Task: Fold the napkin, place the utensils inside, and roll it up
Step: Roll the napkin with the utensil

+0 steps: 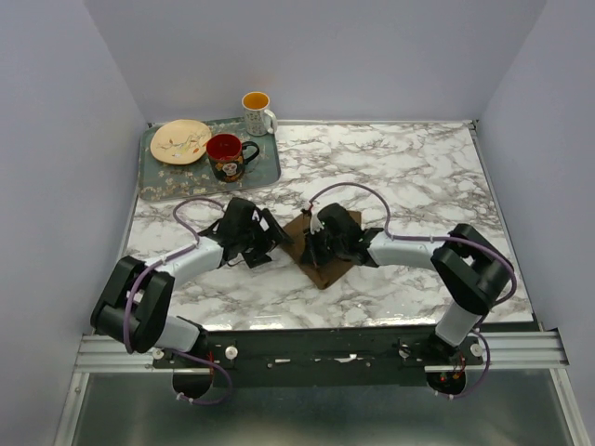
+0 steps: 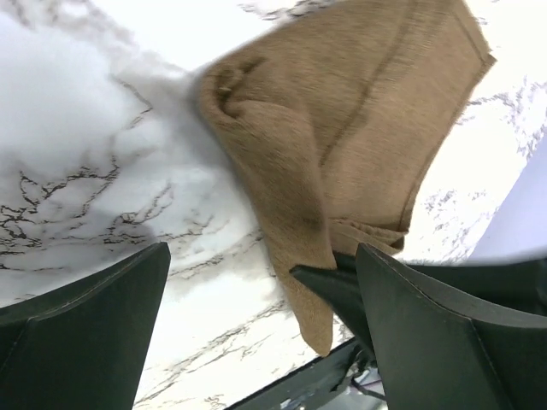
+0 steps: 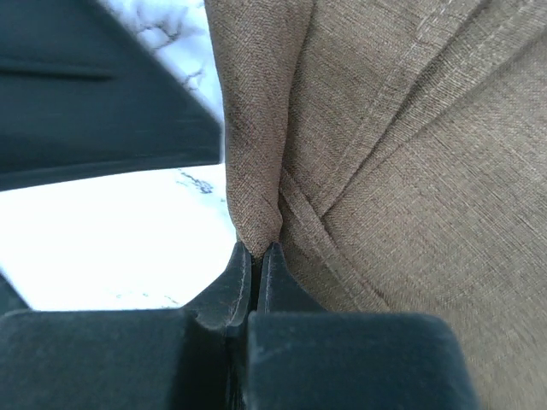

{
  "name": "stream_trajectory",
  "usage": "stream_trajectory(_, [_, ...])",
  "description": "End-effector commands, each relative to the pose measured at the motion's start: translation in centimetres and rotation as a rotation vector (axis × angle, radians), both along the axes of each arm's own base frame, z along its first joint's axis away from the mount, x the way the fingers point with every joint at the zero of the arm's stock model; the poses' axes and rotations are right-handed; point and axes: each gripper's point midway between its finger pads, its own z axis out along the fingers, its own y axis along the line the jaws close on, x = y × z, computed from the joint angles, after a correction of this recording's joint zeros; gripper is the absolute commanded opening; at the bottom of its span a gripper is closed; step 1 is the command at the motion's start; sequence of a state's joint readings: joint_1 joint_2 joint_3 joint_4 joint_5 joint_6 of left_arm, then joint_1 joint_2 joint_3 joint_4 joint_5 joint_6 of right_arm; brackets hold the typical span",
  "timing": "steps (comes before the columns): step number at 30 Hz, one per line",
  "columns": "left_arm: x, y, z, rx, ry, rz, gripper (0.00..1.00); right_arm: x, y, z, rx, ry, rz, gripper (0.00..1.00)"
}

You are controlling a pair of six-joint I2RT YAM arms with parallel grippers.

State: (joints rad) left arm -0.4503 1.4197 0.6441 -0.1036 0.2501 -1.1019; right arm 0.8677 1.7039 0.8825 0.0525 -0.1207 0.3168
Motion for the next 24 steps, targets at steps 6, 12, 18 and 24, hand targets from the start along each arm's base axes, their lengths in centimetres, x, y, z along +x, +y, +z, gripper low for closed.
stream_trajectory(6, [0.0,1.2,1.6,0.063,-0.142,-0.060,0.95,-2.8,-1.4,-3.4,0.269,0.447,0.117,0.01])
stream_trajectory(12, [-1.2,0.0,-0.5,0.033,-0.088,-0.078,0.92,-3.2,-1.8,-3.8,0.394,0.595,0.132,0.00])
stream_trajectory(18, [0.0,-1.9,-0.5,0.014,-0.100,-0.098,0.90,-3.7,-2.0,-4.7,0.411,0.669,0.127,0.01])
stream_trajectory(24, [-0.4,-2.2,-1.4,0.011,-0.046,-0.068,0.80,-3.0,-2.2,-4.7,0.429,0.716,0.086,0.00])
